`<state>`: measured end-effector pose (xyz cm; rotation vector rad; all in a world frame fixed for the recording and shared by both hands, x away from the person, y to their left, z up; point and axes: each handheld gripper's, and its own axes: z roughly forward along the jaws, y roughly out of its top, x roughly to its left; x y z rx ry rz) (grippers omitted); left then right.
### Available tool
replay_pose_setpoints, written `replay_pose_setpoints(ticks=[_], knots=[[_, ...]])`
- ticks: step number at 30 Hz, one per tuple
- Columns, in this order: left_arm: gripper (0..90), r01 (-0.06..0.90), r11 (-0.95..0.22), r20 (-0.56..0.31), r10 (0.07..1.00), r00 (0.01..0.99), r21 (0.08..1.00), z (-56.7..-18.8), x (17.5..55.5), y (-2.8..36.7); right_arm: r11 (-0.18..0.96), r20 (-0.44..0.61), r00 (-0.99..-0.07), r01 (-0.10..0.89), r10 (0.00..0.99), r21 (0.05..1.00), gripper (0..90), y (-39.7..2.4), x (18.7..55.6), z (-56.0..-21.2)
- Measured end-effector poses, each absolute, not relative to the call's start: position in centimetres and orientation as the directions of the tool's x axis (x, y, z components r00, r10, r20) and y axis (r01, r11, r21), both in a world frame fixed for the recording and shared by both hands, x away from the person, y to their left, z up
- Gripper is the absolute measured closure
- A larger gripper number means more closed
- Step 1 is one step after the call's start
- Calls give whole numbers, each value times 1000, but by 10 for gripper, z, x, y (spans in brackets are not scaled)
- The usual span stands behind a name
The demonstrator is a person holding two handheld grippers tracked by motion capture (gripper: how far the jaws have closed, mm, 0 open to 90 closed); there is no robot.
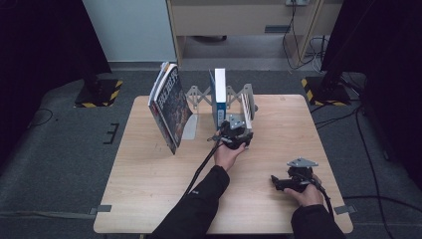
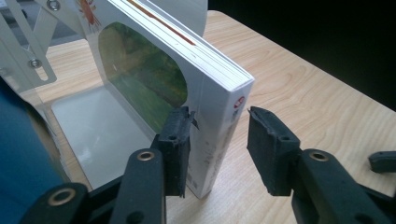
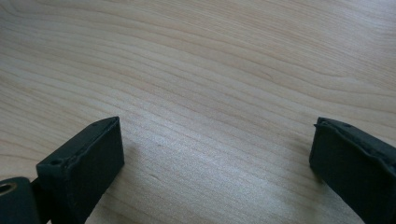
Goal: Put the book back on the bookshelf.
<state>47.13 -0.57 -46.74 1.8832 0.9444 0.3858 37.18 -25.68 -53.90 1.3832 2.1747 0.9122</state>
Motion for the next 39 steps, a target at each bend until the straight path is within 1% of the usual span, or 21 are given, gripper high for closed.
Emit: replay_pose_setpoints(ticks=[5, 8, 10, 14, 17, 19, 23, 26, 30, 33, 37, 39], knots=[[511, 434, -258, -118, 732, 671, 863, -463, 464, 2, 296, 9, -428, 640, 904, 709, 33, -257, 372, -539], [491, 435, -227, -143, 730, 668, 871, -462, 458, 9, 295, 8, -427, 639, 904, 710, 33, -257, 372, -539], [480, 429, -228, -142, 725, 673, 874, -462, 454, 12, 296, 9, -428, 641, 904, 709, 34, -257, 372, -539], [439, 418, -272, -114, 708, 697, 867, -459, 443, 24, 296, 8, -427, 640, 904, 709, 33, -257, 372, -539], [414, 430, -290, -120, 696, 708, 855, -456, 435, 36, 298, 8, -429, 639, 903, 709, 34, -257, 372, -539], [397, 449, -298, -137, 687, 714, 843, -455, 429, 47, 296, 9, -428, 640, 904, 709, 33, -257, 372, -539], [357, 451, -363, -100, 679, 727, 815, -457, 412, 71, 296, 8, -427, 640, 904, 710, 33, -257, 372, -539], [332, 469, -388, -99, 679, 728, 793, -463, 399, 93, 296, 9, -428, 640, 904, 709, 33, -257, 372, -539], [302, 506, -386, -110, 703, 703, 771, -471, 386, 127, 296, 9, -427, 640, 904, 709, 33, -257, 372, -539], [264, 541, -369, -125, 729, 672, 756, -477, 378, 153, 296, 9, -427, 640, 904, 709, 33, -257, 372, -539], [243, 591, -340, -141, 773, 619, 732, -488, 368, 185, 296, 9, -427, 640, 904, 709, 33, -257, 372, -539], [229, 608, -336, -134, 791, 596, 720, -491, 364, 200, 296, 9, -427, 640, 904, 709, 33, -257, 372, -539]])
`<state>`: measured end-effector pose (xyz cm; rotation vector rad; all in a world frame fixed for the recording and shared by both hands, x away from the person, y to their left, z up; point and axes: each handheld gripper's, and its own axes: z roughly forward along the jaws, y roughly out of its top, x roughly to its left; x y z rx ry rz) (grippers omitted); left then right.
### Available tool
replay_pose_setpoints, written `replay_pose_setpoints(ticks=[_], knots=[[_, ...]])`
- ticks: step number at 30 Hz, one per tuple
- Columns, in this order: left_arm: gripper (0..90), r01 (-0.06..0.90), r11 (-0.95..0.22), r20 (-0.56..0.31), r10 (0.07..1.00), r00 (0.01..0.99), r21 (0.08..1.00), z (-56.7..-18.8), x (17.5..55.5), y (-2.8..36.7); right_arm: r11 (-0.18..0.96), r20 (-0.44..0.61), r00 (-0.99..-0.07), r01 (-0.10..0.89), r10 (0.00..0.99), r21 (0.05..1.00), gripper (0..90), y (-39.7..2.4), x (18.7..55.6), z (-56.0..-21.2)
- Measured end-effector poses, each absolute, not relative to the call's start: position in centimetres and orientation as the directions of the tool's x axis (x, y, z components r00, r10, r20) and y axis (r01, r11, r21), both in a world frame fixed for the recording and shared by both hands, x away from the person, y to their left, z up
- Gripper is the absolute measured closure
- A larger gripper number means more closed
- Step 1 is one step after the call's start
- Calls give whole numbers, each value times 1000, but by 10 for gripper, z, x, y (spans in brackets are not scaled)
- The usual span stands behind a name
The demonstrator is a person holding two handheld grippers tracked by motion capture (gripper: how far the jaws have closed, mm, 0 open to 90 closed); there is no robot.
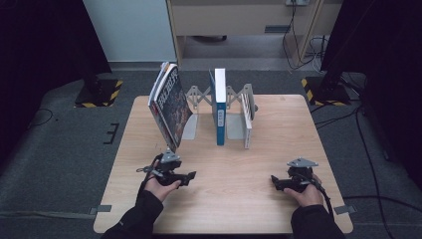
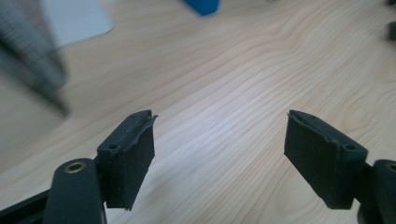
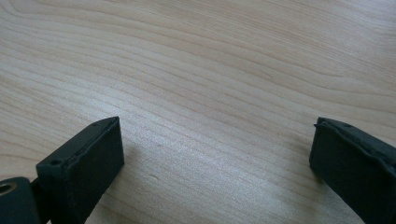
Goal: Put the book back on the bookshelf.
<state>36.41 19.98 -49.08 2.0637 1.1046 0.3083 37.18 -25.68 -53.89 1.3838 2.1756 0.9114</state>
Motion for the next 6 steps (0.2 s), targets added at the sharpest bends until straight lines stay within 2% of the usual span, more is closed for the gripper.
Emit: replay_pose_setpoints(ticks=[6], knots=[[191, 649, -279, -129, 852, 507, 707, -502, 353, 246, 300, 8, -432, 639, 902, 709, 34, -258, 371, -539]])
